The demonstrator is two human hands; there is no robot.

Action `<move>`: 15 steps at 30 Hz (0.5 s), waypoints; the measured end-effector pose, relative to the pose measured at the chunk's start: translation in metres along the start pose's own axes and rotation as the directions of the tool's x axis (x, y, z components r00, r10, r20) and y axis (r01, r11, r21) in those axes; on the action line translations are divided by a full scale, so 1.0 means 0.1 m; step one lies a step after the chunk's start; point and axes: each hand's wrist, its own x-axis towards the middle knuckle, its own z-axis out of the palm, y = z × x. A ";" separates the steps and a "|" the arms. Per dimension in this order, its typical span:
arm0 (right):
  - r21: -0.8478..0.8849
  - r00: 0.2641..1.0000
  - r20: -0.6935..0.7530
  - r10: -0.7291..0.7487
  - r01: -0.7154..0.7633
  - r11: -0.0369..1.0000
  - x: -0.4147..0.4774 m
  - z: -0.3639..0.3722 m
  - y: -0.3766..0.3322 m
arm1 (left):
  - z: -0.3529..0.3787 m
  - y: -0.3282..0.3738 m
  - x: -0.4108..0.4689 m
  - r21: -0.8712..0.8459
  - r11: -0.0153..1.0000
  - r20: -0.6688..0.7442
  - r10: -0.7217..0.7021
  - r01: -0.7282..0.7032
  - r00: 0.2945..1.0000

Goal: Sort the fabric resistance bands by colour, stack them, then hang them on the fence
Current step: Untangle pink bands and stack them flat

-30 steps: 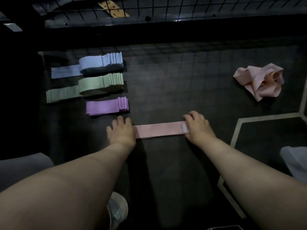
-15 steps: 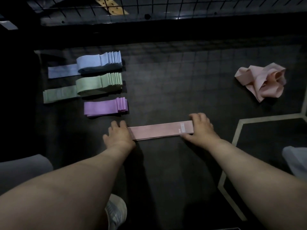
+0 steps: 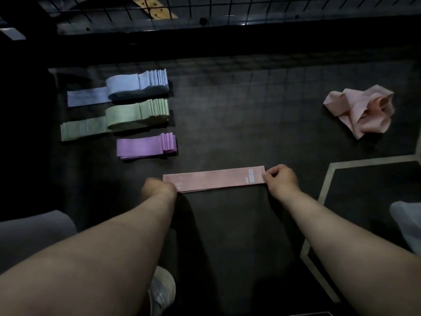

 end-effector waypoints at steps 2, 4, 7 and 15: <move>0.010 1.000 -0.012 0.003 -0.003 1.000 0.01 0.01 -0.01 | 0.01 -0.01 0.00 -0.048 0.999 0.002 -0.017 0.017 1.000; 0.055 0.999 -0.008 0.032 -0.032 0.998 0.05 0.03 0.00 | 0.01 -0.01 0.02 -0.089 0.995 0.017 -0.034 0.036 0.999; 0.057 0.998 0.030 0.062 -0.063 0.996 0.09 0.05 0.01 | -0.02 0.00 0.01 -0.119 0.993 0.014 -0.012 0.014 1.000; -0.612 0.783 0.288 -0.551 0.593 0.523 -0.03 -0.07 -0.05 | -0.12 -0.01 -0.15 0.682 0.240 0.384 0.686 -0.691 0.617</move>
